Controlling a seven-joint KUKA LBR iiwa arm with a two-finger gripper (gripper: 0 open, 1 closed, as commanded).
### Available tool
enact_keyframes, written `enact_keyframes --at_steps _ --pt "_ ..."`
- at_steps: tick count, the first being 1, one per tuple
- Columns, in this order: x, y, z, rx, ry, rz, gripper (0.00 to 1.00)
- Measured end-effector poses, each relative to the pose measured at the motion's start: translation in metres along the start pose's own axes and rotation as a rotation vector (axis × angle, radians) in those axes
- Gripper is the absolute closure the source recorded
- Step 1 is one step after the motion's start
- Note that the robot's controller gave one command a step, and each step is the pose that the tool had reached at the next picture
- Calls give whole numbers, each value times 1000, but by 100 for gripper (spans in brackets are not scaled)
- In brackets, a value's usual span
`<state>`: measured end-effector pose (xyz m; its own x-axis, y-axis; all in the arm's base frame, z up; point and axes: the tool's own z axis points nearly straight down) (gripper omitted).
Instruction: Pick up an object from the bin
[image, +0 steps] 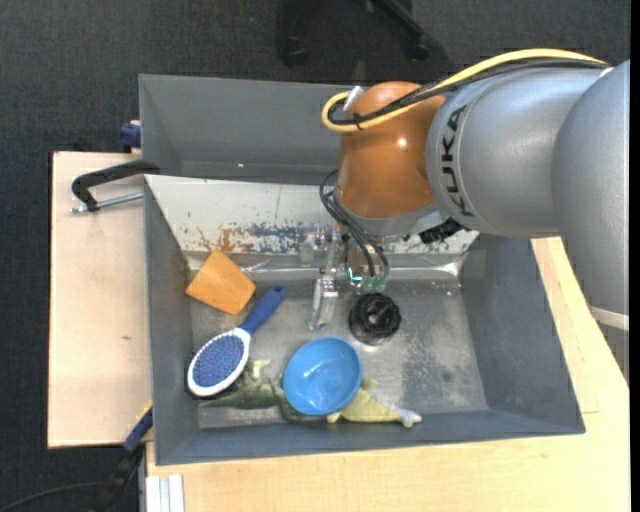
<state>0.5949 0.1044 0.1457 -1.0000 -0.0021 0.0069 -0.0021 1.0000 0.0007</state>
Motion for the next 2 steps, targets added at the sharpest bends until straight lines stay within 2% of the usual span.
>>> enact_keyframes --at_steps 1,2 --pt "70 -7 76 0 -5 -295 0" --pt "69 -8 75 0 -8 -294 100"
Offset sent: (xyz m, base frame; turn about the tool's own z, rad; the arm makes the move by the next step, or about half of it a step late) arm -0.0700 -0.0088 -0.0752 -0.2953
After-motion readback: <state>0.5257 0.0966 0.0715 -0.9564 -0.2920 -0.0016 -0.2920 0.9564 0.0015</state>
